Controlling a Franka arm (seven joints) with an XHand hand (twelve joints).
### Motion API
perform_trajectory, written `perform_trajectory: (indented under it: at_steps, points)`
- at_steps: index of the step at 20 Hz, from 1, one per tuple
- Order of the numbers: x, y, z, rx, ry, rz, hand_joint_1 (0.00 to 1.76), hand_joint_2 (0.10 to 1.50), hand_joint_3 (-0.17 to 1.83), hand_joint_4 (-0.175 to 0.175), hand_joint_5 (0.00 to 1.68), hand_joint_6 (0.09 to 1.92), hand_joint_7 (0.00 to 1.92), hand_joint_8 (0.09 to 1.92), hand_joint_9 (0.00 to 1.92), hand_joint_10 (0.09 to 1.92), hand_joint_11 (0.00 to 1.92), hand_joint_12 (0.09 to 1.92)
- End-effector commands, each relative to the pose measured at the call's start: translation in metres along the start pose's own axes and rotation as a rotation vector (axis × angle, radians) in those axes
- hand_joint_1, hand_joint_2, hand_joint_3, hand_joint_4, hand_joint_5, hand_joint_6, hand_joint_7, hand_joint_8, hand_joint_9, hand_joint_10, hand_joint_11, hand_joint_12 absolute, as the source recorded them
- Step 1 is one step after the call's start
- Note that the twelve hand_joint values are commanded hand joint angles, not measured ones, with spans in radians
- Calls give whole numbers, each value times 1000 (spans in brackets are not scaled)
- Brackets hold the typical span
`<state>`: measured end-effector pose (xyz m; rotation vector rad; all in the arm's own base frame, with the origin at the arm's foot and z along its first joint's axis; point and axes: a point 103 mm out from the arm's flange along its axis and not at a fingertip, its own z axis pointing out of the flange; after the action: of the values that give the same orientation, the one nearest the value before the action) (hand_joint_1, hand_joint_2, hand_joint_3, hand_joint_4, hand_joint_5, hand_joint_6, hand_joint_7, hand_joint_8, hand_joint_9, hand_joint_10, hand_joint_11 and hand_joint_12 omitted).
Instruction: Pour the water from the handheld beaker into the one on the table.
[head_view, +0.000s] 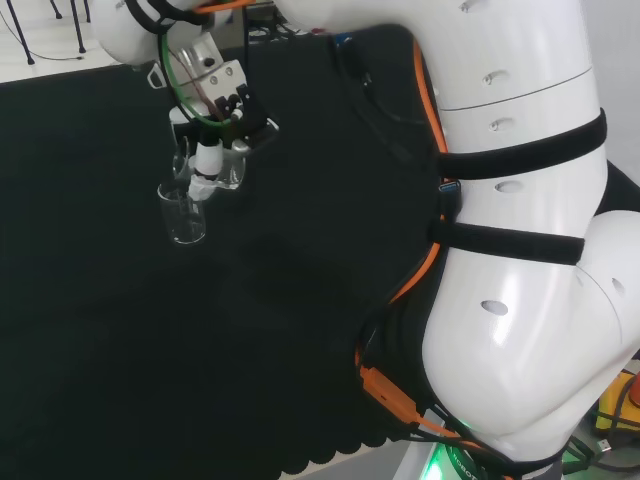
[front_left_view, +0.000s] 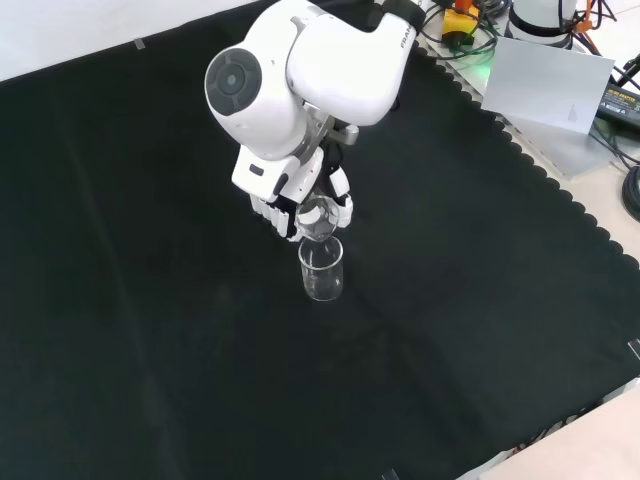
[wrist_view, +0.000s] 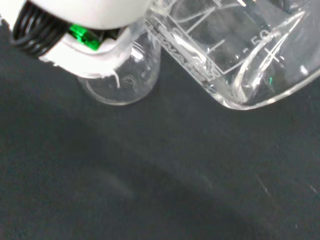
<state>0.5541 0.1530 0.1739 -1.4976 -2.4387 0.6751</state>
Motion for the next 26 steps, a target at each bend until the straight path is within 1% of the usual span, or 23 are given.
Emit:
perform_trajectory:
  at_steps: [1, 6, 9, 18, 21, 26]
  points:
    - [-4, -15, 1, 6, -19, -3, 1287, 631, 863, -175, 1074, 1078, 1137, 1056, 1326, 994, 1110, 880]
    - [-8, -21, 1, 24, -65, 11, 1287, 631, 865, -175, 1074, 1079, 1137, 1057, 1326, 997, 1109, 879]
    - [-1, -20, -2, 34, -78, 16, 1287, 630, 866, -175, 1074, 1080, 1137, 1058, 1326, 999, 1108, 879]
    - [6, -20, -6, 56, -110, 29, 1287, 628, 872, -175, 1073, 1085, 1136, 1063, 1326, 1006, 1105, 879]
    - [9, -21, -7, 57, -127, 24, 1287, 627, 874, -175, 1072, 1088, 1135, 1066, 1326, 1008, 1104, 879]
    - [12, -19, -8, 75, -152, 29, 1287, 625, 880, -175, 1071, 1093, 1134, 1071, 1325, 1013, 1100, 881]
